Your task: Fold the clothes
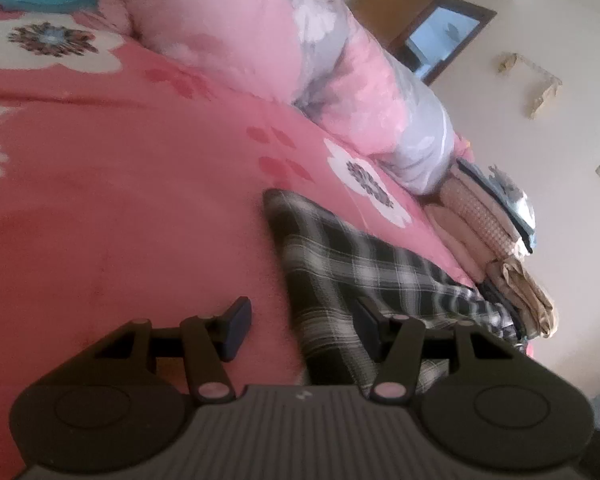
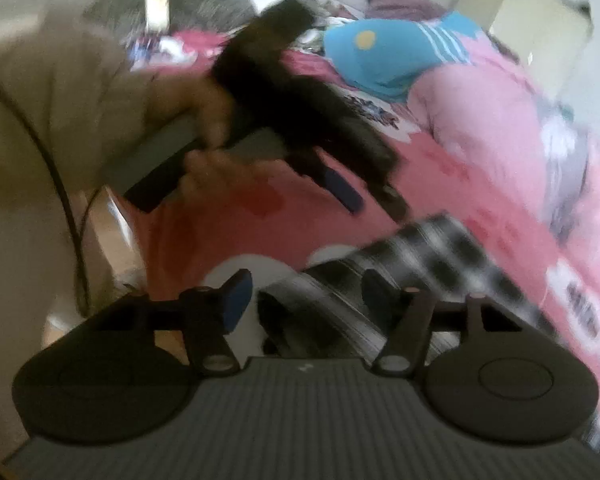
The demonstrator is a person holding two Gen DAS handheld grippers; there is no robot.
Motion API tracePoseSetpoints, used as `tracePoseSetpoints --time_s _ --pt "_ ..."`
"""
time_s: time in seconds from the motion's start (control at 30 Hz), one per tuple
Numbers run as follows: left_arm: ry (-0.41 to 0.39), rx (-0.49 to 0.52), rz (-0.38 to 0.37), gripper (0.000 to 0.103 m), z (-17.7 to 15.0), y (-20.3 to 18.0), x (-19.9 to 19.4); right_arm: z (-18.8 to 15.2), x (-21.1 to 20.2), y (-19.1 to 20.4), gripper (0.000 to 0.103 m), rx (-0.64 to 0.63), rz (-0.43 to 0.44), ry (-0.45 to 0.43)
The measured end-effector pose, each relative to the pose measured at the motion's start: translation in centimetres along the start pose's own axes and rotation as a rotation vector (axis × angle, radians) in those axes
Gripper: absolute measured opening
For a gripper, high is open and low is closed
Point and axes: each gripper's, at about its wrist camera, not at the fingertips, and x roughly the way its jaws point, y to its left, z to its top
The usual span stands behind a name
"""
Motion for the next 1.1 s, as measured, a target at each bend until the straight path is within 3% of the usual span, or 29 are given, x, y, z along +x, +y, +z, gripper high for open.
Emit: tracePoseSetpoints --time_s 0.2,0.47,0.63,0.83,0.9,1.1 --pt "0.007 -0.001 -0.002 0.056 0.8 -0.7 2.6 -1.5 2.1 1.3 0.059 -0.035 -0.15 0.026" --pt "-0.004 0.024 0.006 0.054 1.6 -1.3 5.2 -2.7 1.7 0.5 0.047 -0.001 -0.195 0.037" --pt "-0.019 0.012 0.017 0.039 2.3 -1.3 6.9 -3.4 1.7 0.9 0.043 -0.021 -0.195 0.024" --pt "-0.008 -0.142 -0.032 0.01 3.8 0.7 9.0 -3.1 1.0 0.5 0.017 0.026 -0.177 0.026" --pt "-0.021 -0.174 -0.036 0.007 4.0 0.9 9.3 -2.9 0.8 0.2 0.011 0.037 -0.187 0.026" --pt "-0.086 -0.269 -0.095 0.006 5.1 2.3 7.5 -1.6 -0.3 0.1 0.01 0.061 -0.188 0.011"
